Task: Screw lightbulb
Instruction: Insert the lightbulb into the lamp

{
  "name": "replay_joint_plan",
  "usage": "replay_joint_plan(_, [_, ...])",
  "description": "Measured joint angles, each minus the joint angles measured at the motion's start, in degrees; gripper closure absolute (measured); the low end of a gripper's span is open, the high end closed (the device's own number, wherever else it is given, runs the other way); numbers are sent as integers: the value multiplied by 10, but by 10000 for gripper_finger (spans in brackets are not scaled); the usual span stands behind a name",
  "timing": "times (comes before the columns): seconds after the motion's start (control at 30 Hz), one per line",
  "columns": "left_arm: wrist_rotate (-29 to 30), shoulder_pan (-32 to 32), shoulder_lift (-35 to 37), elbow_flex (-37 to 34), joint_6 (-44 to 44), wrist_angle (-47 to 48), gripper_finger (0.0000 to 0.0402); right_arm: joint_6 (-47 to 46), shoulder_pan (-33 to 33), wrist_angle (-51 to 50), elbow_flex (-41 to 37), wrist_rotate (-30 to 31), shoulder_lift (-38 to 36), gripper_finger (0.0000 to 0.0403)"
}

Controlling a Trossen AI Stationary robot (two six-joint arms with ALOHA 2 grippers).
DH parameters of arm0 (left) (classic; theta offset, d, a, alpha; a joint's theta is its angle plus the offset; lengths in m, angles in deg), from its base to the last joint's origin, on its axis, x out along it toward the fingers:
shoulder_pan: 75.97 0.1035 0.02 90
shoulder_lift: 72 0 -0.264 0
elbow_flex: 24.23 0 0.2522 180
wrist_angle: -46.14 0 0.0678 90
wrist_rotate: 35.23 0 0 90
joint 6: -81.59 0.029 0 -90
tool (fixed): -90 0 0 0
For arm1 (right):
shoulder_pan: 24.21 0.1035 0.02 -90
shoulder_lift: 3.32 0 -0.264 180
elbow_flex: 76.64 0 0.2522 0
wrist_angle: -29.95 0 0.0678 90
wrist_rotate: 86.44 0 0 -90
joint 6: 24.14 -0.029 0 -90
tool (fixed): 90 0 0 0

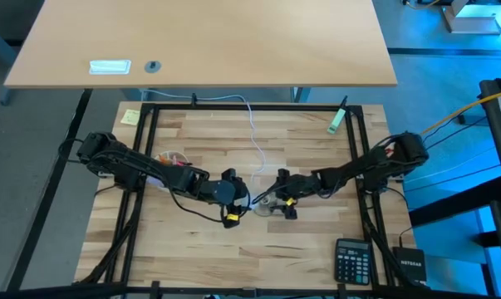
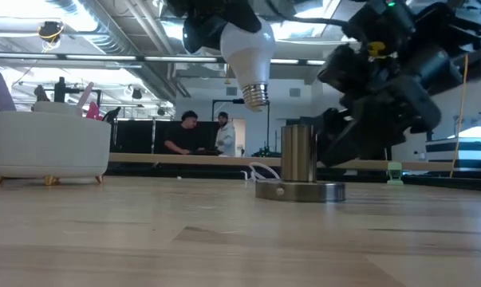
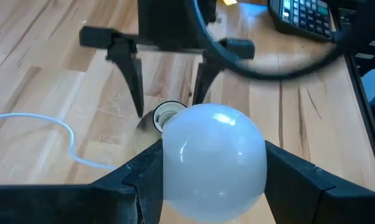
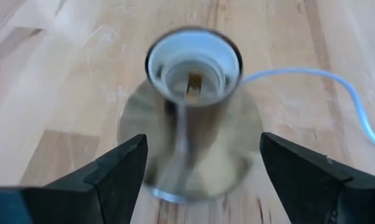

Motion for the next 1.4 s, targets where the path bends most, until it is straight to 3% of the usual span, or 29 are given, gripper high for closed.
replay_joint_plan(0.27, [0, -1, 0, 0, 2, 0, 192, -58, 0, 214, -144, 12, -23, 89])
replay_joint_plan(0.7, [0, 5, -22, 0, 0, -11, 192, -31, 0, 266, -142, 22, -5, 89])
replay_joint_plan(1.4, [0, 12, -24, 1, 15, -38, 192, -17, 0, 576, -111, 15, 240, 89])
